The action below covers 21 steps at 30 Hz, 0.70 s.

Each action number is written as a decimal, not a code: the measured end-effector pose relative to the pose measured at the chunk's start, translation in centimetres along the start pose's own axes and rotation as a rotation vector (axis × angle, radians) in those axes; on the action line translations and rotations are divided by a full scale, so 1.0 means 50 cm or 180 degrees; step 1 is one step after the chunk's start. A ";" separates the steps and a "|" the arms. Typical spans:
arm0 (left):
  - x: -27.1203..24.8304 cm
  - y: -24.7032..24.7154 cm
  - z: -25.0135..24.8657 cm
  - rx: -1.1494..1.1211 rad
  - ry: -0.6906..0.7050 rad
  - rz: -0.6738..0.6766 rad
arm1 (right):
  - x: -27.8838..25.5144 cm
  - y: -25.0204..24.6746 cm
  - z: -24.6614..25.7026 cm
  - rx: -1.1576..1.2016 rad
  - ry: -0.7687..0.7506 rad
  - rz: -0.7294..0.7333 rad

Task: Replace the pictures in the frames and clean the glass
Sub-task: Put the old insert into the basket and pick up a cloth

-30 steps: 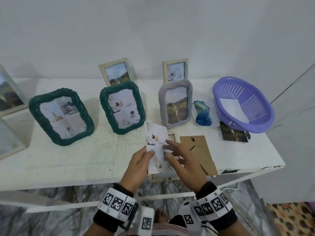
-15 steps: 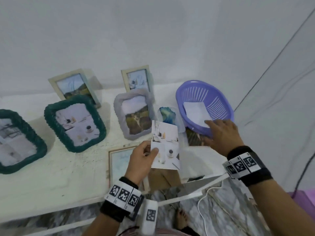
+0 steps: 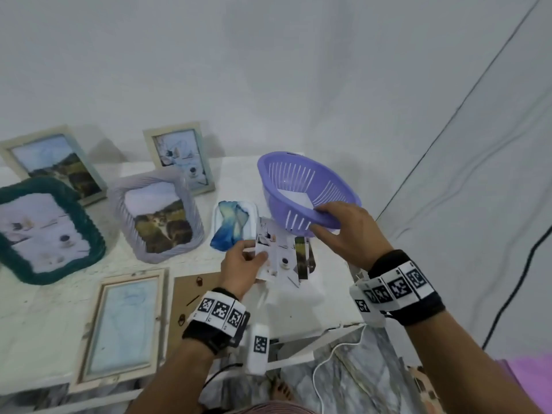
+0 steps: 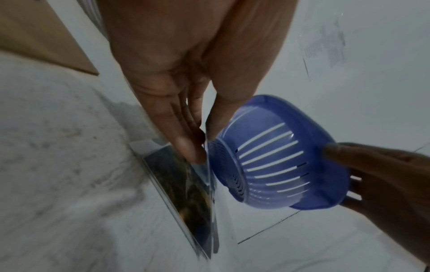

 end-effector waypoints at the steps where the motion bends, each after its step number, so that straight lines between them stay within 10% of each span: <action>1: 0.009 0.010 -0.004 0.0063 -0.0004 -0.0047 | -0.002 0.002 -0.001 0.0016 -0.0019 0.0000; 16: 0.015 0.026 -0.035 0.1335 0.0452 -0.0310 | -0.074 0.115 0.046 -0.0576 -0.0299 -0.0010; 21: 0.018 -0.007 -0.033 0.0586 0.0449 -0.0461 | -0.065 0.114 0.045 -0.0506 -0.0301 0.0137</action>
Point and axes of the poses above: each hand's wrist, its own x-axis towards the middle knuckle, its own y-axis out of the palm, z = x × y, the point moved 7 cm from there along x, towards the middle knuckle, and after that the axes turned 6 degrees about -x, right-handed, at the moved point
